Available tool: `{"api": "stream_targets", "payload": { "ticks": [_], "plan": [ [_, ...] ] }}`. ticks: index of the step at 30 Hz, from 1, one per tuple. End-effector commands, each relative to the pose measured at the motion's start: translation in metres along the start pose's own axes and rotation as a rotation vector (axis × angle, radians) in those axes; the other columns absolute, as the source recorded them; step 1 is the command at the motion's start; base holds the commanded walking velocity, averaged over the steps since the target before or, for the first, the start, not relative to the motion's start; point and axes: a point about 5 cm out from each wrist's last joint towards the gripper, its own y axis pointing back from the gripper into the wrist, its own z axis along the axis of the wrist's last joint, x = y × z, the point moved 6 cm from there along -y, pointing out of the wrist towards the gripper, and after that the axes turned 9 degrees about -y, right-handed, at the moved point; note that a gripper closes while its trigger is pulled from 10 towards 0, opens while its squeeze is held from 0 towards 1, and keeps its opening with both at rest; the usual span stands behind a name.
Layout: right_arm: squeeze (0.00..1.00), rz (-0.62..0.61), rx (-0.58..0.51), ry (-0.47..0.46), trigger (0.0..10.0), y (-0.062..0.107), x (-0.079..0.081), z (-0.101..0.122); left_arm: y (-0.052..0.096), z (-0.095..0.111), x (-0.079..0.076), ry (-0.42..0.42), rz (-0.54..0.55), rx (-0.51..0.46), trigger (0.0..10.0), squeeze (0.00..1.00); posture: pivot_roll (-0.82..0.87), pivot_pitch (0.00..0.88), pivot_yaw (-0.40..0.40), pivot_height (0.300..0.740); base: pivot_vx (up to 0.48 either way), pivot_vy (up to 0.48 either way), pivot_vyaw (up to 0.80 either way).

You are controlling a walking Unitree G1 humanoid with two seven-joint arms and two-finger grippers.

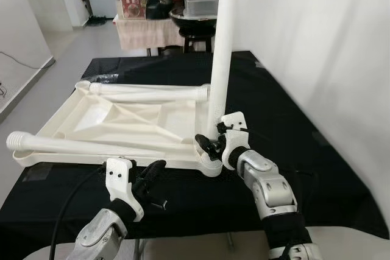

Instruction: Building children table

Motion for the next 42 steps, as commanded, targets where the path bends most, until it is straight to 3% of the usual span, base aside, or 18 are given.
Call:
{"api": "stream_targets", "payload": {
  "ticks": [1,2,3,4,7,20,21,22,27,34,36,39,40,42],
  "plan": [
    [0.67,0.185,-0.064,0.047,10.0,-0.002,0.011,0.029,-0.001,-0.006,-0.001,0.01,-0.003,0.016,10.0,0.0,0.04,0.0,-0.024,0.74,0.0,0.0,0.0],
    [0.67,0.185,-0.064,0.047,10.0,-0.002,0.011,0.029,-0.001,-0.006,-0.001,0.01,-0.003,0.016,10.0,0.0,0.04,0.0,-0.024,0.74,0.0,0.0,0.0],
    [0.0,0.314,-0.064,0.102,10.0,-0.001,0.015,0.04,-0.001,-0.006,-0.002,0.012,-0.004,0.016,10.0,0.0,0.04,0.0,-0.031,0.74,0.0,0.0,0.0],
    [0.0,0.314,-0.064,0.102,10.0,-0.001,0.015,0.04,-0.001,-0.006,-0.002,0.012,-0.004,0.016,10.0,0.0,0.04,0.0,-0.031,0.74,0.0,0.0,0.0],
    [0.0,0.5,-0.017,0.159,10.0,0.001,0.014,0.05,-0.002,-0.008,-0.003,0.014,-0.002,0.014,10.0,0.0,0.05,0.0,-0.036,0.74,0.0,0.0,0.0],
    [0.0,0.588,0.063,0.134,10.0,-0.004,0.012,0.05,-0.001,-0.009,-0.005,0.014,0.001,0.017,10.0,0.0,0.07,0.0,-0.04,0.74,0.0,0.0,0.0],
    [0.0,0.609,0.075,0.125,7.3,-0.003,0.012,0.05,0.0,-0.009,-0.006,0.014,0.001,0.018,10.0,0.0,0.07,0.0,-0.039,0.74,0.0,0.0,0.0],
    [0.0,0.623,0.081,0.115,0.0,-0.001,0.009,0.049,0.0,-0.009,-0.006,0.015,0.001,0.018,10.0,0.0,0.07,0.0,-0.037,0.74,0.0,0.0,0.0],
    [0.0,0.655,0.089,0.104,0.0,0.006,0.001,0.048,0.001,-0.009,-0.006,0.016,-0.002,0.019,10.0,0.0,0.06,0.0,-0.027,0.74,0.0,0.0,0.0],
    [0.0,0.585,0.077,0.148,0.0,0.008,-0.014,0.042,0.001,-0.008,-0.005,0.017,-0.006,0.019,10.0,0.0,0.05,0.0,-0.02,0.74,0.0,0.0,0.0],
    [0.0,0.443,0.065,0.168,0.0,0.005,-0.028,0.036,0.001,-0.007,-0.005,0.016,-0.004,0.018,10.0,0.0,0.04,0.0,-0.019,0.74,0.0,0.0,0.0],
    [0.0,0.443,0.065,0.168,0.0,0.005,-0.028,0.036,0.001,-0.007,-0.005,0.016,-0.004,0.018,10.0,0.0,0.04,0.0,-0.019,0.74,0.0,0.0,0.0],
    [0.0,0.336,0.067,0.152,0.0,0.002,-0.034,0.025,0.003,-0.007,-0.003,0.015,-0.002,0.018,10.0,0.0,0.04,0.0,-0.02,0.74,0.0,0.0,0.0],
    [0.0,0.336,0.067,0.152,0.0,0.002,-0.034,0.025,0.003,-0.007,-0.003,0.015,-0.002,0.018,10.0,0.0,0.04,0.0,-0.02,0.74,0.0,0.0,0.0]
  ]
}}
